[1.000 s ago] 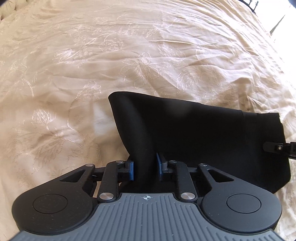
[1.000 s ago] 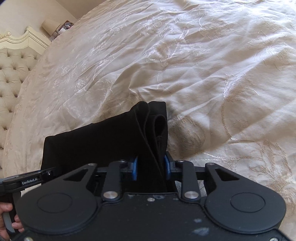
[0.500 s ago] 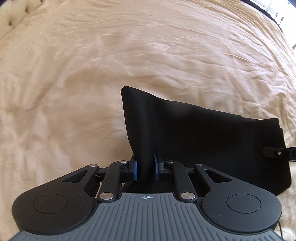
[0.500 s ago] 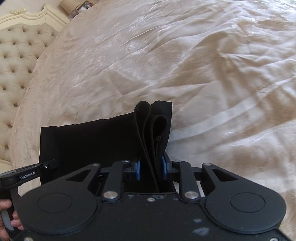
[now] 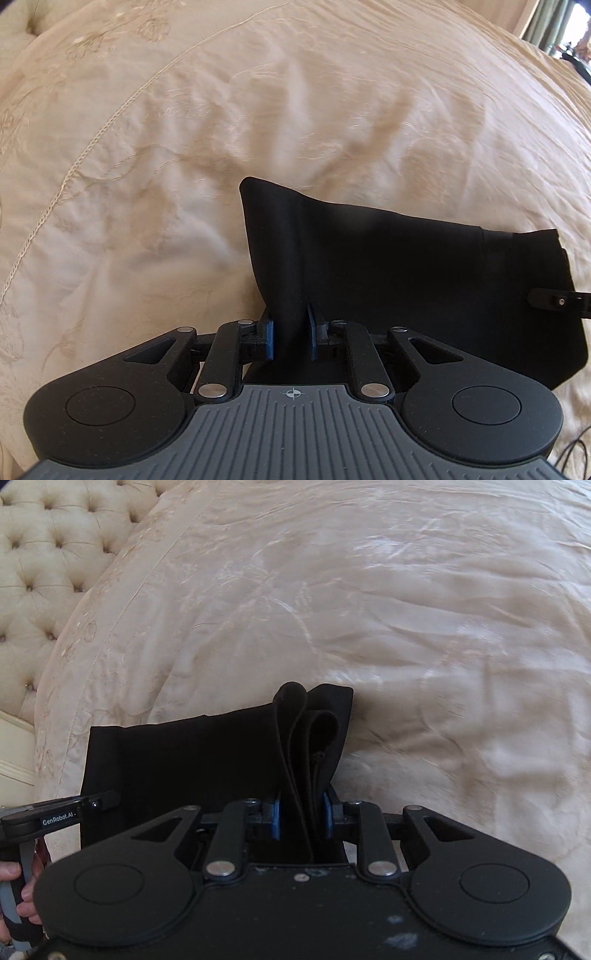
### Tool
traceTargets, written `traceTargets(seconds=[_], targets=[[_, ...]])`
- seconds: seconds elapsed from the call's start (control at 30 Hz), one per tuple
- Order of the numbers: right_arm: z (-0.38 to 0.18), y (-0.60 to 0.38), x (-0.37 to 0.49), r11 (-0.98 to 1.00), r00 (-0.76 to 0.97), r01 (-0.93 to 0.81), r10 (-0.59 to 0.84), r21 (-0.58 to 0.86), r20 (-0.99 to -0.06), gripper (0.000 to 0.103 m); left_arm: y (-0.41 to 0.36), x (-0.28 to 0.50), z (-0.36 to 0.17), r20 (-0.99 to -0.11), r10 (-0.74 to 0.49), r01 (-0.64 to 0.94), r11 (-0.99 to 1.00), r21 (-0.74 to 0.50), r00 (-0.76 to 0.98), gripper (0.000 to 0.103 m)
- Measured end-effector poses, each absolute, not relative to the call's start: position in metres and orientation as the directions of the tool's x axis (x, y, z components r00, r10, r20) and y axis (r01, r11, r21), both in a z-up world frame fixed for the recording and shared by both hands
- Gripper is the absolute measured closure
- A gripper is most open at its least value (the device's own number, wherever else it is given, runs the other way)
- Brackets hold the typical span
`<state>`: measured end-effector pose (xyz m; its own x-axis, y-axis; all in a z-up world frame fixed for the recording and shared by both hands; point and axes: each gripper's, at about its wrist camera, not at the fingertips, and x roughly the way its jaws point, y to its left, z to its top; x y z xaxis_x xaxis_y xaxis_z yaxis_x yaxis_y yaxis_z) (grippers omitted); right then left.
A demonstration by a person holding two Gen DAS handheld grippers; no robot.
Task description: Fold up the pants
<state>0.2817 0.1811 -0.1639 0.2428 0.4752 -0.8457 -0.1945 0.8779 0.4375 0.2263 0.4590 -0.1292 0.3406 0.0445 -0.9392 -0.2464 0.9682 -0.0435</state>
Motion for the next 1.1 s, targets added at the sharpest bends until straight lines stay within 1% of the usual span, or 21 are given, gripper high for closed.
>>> traceTargets(seconds=[0.03,0.07,0.1,0.17,0.3,0.4,0.43,0.47,0.5,0.57,0.67,0.73,0.77,0.83,0.9,0.97,1.07,1.1], targets=[[-0.163,0.193,0.287,0.886,0.248,-0.223,0.454,0.406,-0.855,0.078,0.466,0.228,-0.134,-0.942,0.021,-0.252,0.965,-0.068,0.334,0.083],[-0.163,0.201,0.289,0.896,0.255,-0.242,0.428,0.371,-0.867,0.074,0.471,0.229,-0.139,-0.945,0.002,-0.256,0.963,-0.087,0.327,0.078],[-0.163,0.208,0.29,0.91,0.261,-0.262,0.387,0.321,-0.885,0.07,0.474,0.23,-0.143,-0.946,-0.01,-0.26,0.961,-0.099,0.324,0.076],[-0.167,0.208,0.294,0.924,0.261,-0.252,0.351,0.287,-0.899,0.067,0.479,0.229,-0.147,-0.945,-0.029,-0.274,0.954,-0.124,0.327,0.072],[-0.16,0.196,0.293,0.941,0.298,-0.187,0.328,0.282,-0.897,0.066,0.492,0.218,-0.142,-0.933,-0.027,-0.35,0.923,-0.161,0.359,0.071],[-0.148,0.188,0.289,0.954,0.349,-0.136,0.298,0.267,-0.888,0.066,0.502,0.21,-0.138,-0.933,0.011,-0.403,0.904,-0.144,0.359,0.071],[-0.141,0.186,0.287,0.963,0.382,-0.118,0.268,0.241,-0.884,0.066,0.502,0.206,-0.133,-0.932,0.027,-0.408,0.904,-0.131,0.361,0.071],[-0.134,0.187,0.283,0.971,0.412,-0.112,0.239,0.212,-0.879,0.061,0.5,0.201,-0.128,-0.93,0.042,-0.401,0.909,-0.116,0.366,0.072],[-0.124,0.188,0.274,0.976,0.447,-0.118,0.216,0.182,-0.868,0.059,0.495,0.195,-0.122,-0.927,0.062,-0.386,0.918,-0.092,0.371,0.072],[-0.111,0.194,0.26,0.972,0.482,-0.156,0.228,0.173,-0.846,0.059,0.482,0.182,-0.112,-0.914,0.096,-0.338,0.94,-0.047,0.394,0.071],[-0.101,0.209,0.233,0.958,0.499,-0.258,0.245,0.128,-0.831,0.061,0.46,0.16,-0.109,-0.906,0.104,-0.273,0.962,-0.013,0.41,0.071],[-0.111,0.22,0.219,0.945,0.466,-0.309,0.248,0.106,-0.849,0.063,0.449,0.15,-0.118,-0.917,0.091,-0.247,0.969,-0.009,0.389,0.071],[-0.118,0.222,0.215,0.943,0.445,-0.316,0.245,0.105,-0.861,0.067,0.444,0.148,-0.126,-0.924,0.101,-0.246,0.969,0.007,0.368,0.071],[-0.136,0.22,0.206,0.945,0.41,-0.312,0.225,0.096,-0.884,0.069,0.439,0.142,-0.137,-0.921,0.138,-0.244,0.969,0.049,0.365,0.071],[-0.151,0.219,0.203,0.947,0.375,-0.314,0.189,0.067,-0.908,0.072,0.434,0.143,-0.143,-0.921,0.152,-0.223,0.972,0.073,0.36,0.07],[-0.154,0.219,0.202,0.941,0.374,-0.332,0.188,0.058,-0.908,0.072,0.432,0.141,-0.139,-0.915,0.171,-0.226,0.97,0.091,0.366,0.071],[-0.136,0.216,0.201,0.937,0.408,-0.339,0.221,0.077,-0.886,0.07,0.43,0.135,-0.118,-0.895,0.189,-0.258,0.962,0.086,0.405,0.071],[-0.124,0.213,0.198,0.936,0.432,-0.338,0.246,0.097,-0.868,0.065,0.428,0.131,-0.11,-0.886,0.195,-0.271,0.959,0.082,0.42,0.071]])
